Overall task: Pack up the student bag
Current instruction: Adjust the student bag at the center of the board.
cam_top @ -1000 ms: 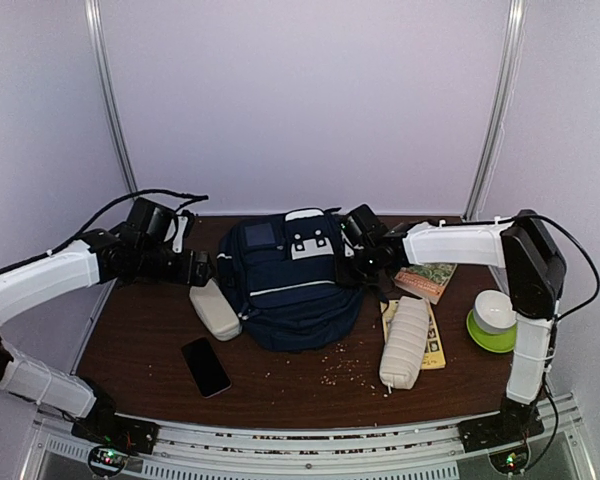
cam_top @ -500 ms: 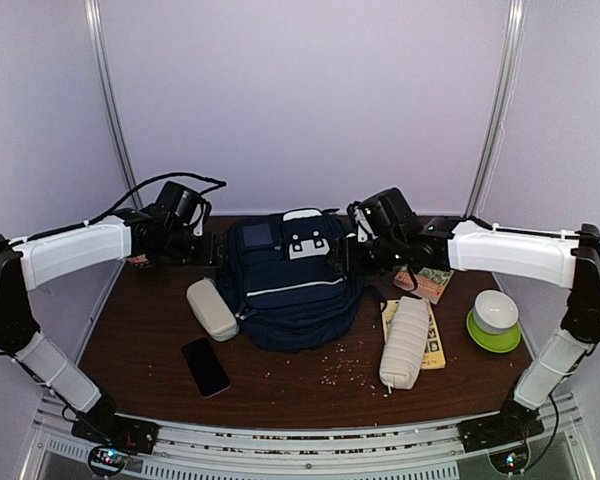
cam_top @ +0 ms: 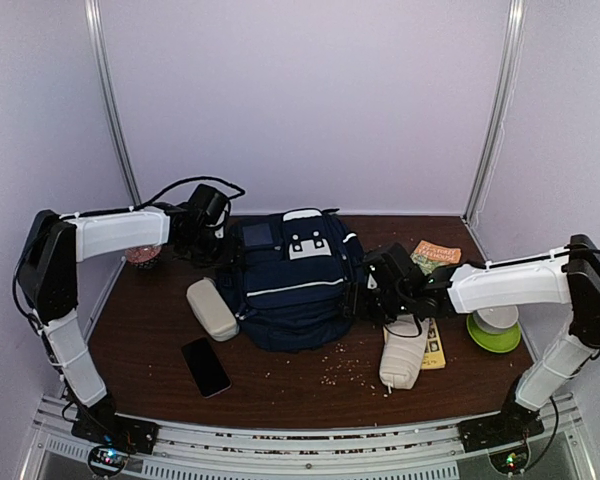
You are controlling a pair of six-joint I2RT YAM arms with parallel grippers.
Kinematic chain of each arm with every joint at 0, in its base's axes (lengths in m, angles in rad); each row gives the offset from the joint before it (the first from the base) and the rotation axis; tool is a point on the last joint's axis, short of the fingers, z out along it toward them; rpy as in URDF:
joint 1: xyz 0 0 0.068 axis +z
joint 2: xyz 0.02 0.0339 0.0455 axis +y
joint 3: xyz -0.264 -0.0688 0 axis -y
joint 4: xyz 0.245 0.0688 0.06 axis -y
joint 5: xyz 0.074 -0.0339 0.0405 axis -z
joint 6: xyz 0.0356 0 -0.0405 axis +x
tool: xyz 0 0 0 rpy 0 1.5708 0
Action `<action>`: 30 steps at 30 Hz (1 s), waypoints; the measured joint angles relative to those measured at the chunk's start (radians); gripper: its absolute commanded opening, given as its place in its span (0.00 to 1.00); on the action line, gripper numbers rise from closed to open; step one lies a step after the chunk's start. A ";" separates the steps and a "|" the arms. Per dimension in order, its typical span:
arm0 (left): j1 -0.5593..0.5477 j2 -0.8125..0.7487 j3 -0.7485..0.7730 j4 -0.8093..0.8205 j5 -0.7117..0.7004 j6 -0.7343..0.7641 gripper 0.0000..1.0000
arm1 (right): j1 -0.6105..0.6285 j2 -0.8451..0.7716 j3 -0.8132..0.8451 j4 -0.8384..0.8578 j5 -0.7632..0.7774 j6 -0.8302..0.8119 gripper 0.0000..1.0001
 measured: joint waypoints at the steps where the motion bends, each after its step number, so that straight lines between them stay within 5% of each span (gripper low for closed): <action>1: 0.000 0.017 0.012 -0.003 -0.002 -0.005 0.77 | 0.000 0.005 -0.002 0.013 0.001 0.008 0.66; 16: 0.064 0.245 0.205 -0.048 0.010 -0.059 0.67 | 0.000 0.047 -0.077 0.112 0.000 0.100 0.67; 24: 0.072 0.307 0.251 -0.062 0.032 -0.062 0.48 | 0.000 -0.002 -0.130 0.113 -0.006 0.109 0.66; 30: 0.072 0.349 0.298 -0.076 0.059 -0.054 0.21 | 0.002 -0.073 -0.148 0.112 -0.010 0.113 0.65</action>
